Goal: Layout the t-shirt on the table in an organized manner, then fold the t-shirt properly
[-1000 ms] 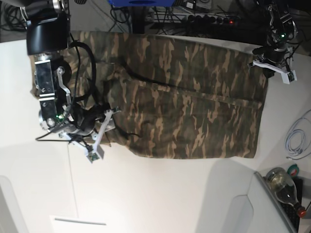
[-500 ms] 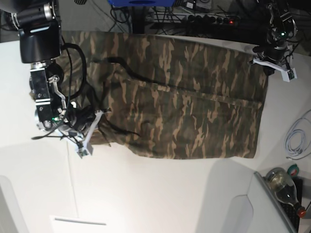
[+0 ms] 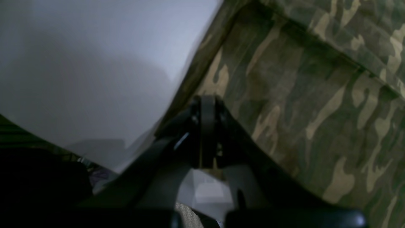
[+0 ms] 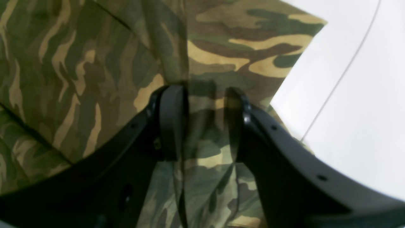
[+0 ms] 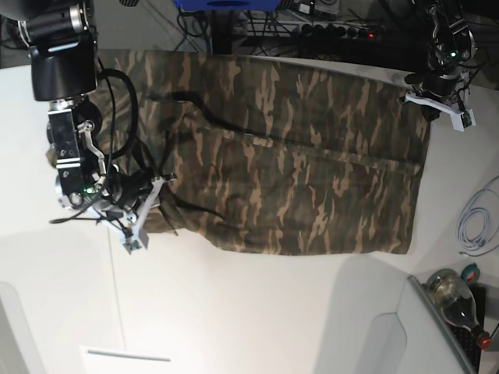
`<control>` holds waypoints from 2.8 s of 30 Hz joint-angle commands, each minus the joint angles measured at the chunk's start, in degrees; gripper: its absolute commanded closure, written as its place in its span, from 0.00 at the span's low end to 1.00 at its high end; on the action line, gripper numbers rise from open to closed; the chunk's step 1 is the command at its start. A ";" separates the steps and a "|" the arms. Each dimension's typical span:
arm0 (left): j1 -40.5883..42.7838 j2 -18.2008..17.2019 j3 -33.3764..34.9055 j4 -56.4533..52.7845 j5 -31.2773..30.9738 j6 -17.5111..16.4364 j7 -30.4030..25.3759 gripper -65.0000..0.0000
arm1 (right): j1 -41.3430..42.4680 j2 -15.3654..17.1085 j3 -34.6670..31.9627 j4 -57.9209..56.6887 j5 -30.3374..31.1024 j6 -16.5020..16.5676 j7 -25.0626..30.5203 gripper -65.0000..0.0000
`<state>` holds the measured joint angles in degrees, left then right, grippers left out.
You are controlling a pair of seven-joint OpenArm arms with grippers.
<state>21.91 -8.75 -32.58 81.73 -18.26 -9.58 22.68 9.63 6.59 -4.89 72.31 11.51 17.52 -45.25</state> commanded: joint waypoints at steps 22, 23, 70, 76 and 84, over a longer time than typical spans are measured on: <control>-0.68 -0.70 -0.43 -2.22 -0.24 -0.13 -1.18 1.00 | 2.46 0.05 0.09 1.84 0.49 0.11 0.82 0.66; -0.68 -0.70 -0.43 -2.22 -0.33 -0.13 -1.18 1.00 | 2.55 0.05 0.09 0.96 0.49 0.11 0.82 0.66; -0.68 -0.70 -0.43 -1.51 -0.42 -0.13 -1.18 1.00 | 6.15 0.22 0.45 -5.46 0.40 -0.07 2.75 0.91; -0.59 -0.70 -0.43 -1.51 -0.42 -0.13 -1.18 1.00 | 6.15 -0.13 0.45 -5.46 0.40 -0.07 2.66 1.00; 0.37 -0.70 -1.58 4.46 -0.42 -0.13 1.54 1.00 | 4.83 -0.04 0.62 2.10 0.49 -0.16 -0.77 0.99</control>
<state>22.22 -8.58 -33.54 85.14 -18.52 -9.61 24.80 13.08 6.42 -4.54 73.19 11.73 17.41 -47.07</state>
